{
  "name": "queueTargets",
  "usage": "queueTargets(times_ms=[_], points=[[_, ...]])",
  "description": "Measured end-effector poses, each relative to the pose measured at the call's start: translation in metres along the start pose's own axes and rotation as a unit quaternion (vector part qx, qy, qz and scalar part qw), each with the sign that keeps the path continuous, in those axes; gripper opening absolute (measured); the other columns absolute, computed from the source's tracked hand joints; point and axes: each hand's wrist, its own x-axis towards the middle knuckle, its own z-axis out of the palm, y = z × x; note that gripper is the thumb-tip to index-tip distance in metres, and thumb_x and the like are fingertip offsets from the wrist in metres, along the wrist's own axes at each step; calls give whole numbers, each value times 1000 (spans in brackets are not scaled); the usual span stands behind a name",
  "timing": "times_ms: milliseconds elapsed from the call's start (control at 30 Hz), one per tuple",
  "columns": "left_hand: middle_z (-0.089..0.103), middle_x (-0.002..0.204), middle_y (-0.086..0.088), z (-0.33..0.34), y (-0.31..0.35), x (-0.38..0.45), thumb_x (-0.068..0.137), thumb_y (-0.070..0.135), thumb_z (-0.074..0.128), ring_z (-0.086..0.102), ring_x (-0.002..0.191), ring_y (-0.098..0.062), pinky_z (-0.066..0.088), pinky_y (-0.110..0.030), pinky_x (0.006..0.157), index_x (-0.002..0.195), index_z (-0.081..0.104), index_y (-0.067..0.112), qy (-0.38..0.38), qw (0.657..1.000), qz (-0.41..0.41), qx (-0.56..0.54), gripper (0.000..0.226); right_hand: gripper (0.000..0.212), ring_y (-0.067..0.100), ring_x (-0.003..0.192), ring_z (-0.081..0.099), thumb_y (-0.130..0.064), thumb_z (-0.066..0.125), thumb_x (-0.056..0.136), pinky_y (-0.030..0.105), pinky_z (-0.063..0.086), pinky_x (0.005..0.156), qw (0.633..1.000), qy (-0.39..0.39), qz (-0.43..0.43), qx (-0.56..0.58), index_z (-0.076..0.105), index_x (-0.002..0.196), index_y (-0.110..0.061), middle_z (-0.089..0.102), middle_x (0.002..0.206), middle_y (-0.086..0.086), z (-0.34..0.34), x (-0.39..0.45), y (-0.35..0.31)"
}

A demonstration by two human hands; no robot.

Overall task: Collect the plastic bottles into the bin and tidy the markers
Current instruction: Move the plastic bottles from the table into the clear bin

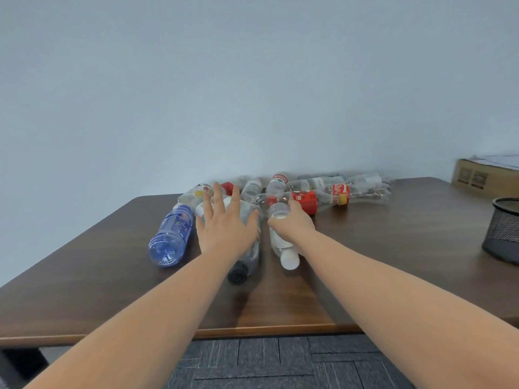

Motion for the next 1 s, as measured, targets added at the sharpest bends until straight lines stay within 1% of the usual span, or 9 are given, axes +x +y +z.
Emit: queueTargets(times_ms=[67, 233, 400, 500, 567, 633, 700, 833, 1000], points=[[-14, 160, 0, 4, 1, -1, 93, 60, 32, -14, 147, -24, 10, -50, 117, 152, 2, 35, -1, 1000, 5, 6, 71, 73, 28, 120, 51, -36, 59, 82, 34, 42, 89, 999, 41, -28, 16, 26, 146, -26, 49, 137, 7, -6, -5, 3], [-20, 159, 1, 17, 4, -12, 84, 74, 34, -15, 146, -24, 11, -53, 115, 151, -2, 38, -43, 999, 3, 29, 84, 71, 18, 134, 36, -32, 61, 86, 31, 33, 99, 976, 163, -122, 78, 25, 148, -28, 35, 148, 2, -25, -19, 6], [-22, 158, 5, 23, 3, -20, 72, 85, 39, -15, 146, -24, 21, -57, 111, 150, -7, 40, -89, 995, 14, 52, 101, 72, 15, 138, 30, -28, 60, 87, 27, 30, 96, 963, 200, -166, 70, 24, 149, -26, 32, 152, -3, -36, -20, 3], [-12, 160, 1, 24, 4, -20, 75, 71, 57, -1, 147, -29, 32, -50, 108, 151, 4, 36, -127, 991, 10, 45, 99, 71, 14, 136, 31, -26, 60, 87, 25, 28, 92, 961, 203, -174, 74, 25, 148, -26, 32, 151, -5, -39, -21, 2], [8, 160, -2, 24, 7, -20, 80, 47, 64, 21, 141, -31, 42, -44, 101, 148, 24, 31, -140, 989, 11, 40, 80, 70, 14, 134, 34, -26, 60, 86, 24, 29, 89, 961, 202, -173, 78, 26, 148, -28, 35, 149, -5, -41, -22, 2], [21, 155, -1, 22, 11, -22, 79, 33, 61, 34, 132, -32, 47, -40, 91, 138, 37, 29, -121, 992, 17, 18, 64, 70, 14, 131, 36, -26, 60, 85, 24, 30, 87, 959, 210, -171, 83, 27, 148, -29, 38, 146, -5, -44, -23, 3], [21, 156, 0, 19, 15, -24, 80, 31, 58, 37, 131, -31, 46, -39, 88, 139, 37, 30, -85, 996, 22, -21, 62, 70, 14, 131, 36, -26, 60, 85, 25, 31, 87, 957, 221, -168, 81, 27, 147, -29, 38, 144, -4, -50, -25, 3], [18, 157, 2, 11, 28, -27, 83, 36, 56, 33, 135, -27, 43, -41, 95, 145, 31, 31, 3, 995, 44, -85, 67, 70, 13, 133, 34, -25, 57, 85, 29, 34, 90, 956, 236, -160, 75, 26, 148, -30, 36, 146, -5, -68, -29, 8], [15, 159, 4, -1, 53, -34, 85, 35, 57, 26, 140, -24, 38, -40, 101, 147, 30, 33, 49, 987, 62, -137, 68, 69, 13, 131, 35, -26, 57, 86, 34, 36, 94, 953, 256, -145, 72, 25, 148, -32, 35, 146, -5, -95, -40, 20]])
